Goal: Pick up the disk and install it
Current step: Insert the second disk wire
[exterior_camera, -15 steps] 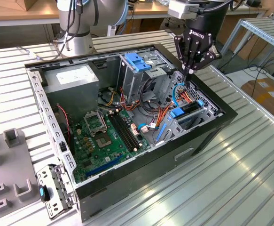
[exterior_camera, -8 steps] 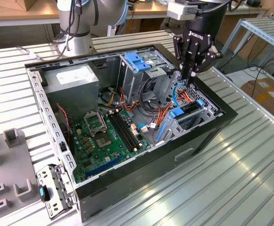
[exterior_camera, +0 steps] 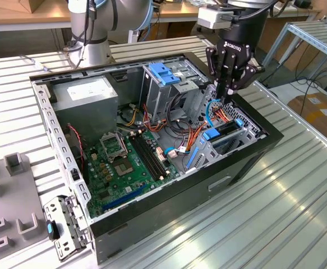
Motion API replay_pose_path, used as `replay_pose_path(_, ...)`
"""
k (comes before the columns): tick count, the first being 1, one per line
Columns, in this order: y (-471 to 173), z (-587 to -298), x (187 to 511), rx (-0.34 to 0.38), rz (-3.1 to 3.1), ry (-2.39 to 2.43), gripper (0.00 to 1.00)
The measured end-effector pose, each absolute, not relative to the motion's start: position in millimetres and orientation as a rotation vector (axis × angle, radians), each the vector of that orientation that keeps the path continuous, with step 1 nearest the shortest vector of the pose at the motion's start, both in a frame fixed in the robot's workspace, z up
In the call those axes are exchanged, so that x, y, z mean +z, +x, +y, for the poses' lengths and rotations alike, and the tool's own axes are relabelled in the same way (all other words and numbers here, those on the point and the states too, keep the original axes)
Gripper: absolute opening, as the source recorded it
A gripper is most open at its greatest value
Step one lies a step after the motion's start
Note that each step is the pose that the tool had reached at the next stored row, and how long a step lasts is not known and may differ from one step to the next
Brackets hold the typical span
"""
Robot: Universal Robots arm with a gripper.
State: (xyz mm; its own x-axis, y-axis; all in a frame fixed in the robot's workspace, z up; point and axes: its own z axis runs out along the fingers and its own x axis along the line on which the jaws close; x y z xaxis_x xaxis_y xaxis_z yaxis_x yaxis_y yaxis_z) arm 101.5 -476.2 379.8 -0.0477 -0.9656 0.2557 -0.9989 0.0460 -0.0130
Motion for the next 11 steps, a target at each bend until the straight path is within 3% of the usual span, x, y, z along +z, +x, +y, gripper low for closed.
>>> replay_pose_path(1, 101.5, -475.3, 379.2, 0.284, -2.133, 2.033, 0.3)
replay_pose_path(2, 101.5, -474.0, 378.0, 0.293, -2.128, 2.029, 0.22)
replay_pose_path(4, 101.5, -473.3, 376.7, 0.299, -2.124, 2.025, 0.22)
replay_pose_path(5, 101.5, -473.0, 376.3, 0.301, -2.123, 2.024, 0.15)
replay_pose_path(11, 101.5, -470.7, 373.4, 0.323, -2.11, 2.012, 0.16)
